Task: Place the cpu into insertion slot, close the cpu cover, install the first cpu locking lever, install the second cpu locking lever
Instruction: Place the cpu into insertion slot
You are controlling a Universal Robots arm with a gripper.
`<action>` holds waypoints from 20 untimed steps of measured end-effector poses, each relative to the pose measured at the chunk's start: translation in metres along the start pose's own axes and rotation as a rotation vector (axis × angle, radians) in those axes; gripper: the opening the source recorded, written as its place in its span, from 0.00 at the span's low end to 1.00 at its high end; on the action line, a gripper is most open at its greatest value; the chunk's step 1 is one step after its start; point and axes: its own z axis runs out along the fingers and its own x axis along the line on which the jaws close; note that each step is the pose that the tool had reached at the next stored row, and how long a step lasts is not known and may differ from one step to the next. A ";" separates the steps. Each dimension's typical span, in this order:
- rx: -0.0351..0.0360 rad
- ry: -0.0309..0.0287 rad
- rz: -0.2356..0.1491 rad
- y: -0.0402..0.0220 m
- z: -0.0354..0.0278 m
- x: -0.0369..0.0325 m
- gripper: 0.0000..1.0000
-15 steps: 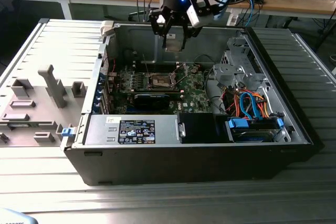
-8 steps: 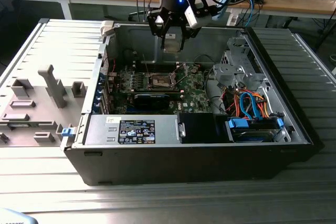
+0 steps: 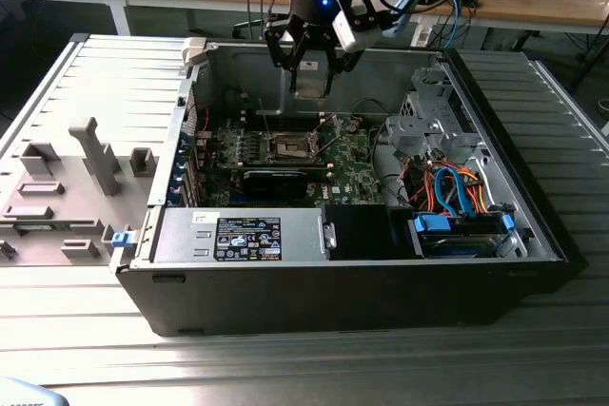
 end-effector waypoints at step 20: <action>-0.0005 -0.0019 0.038 -0.0002 0.0016 0.0049 0.54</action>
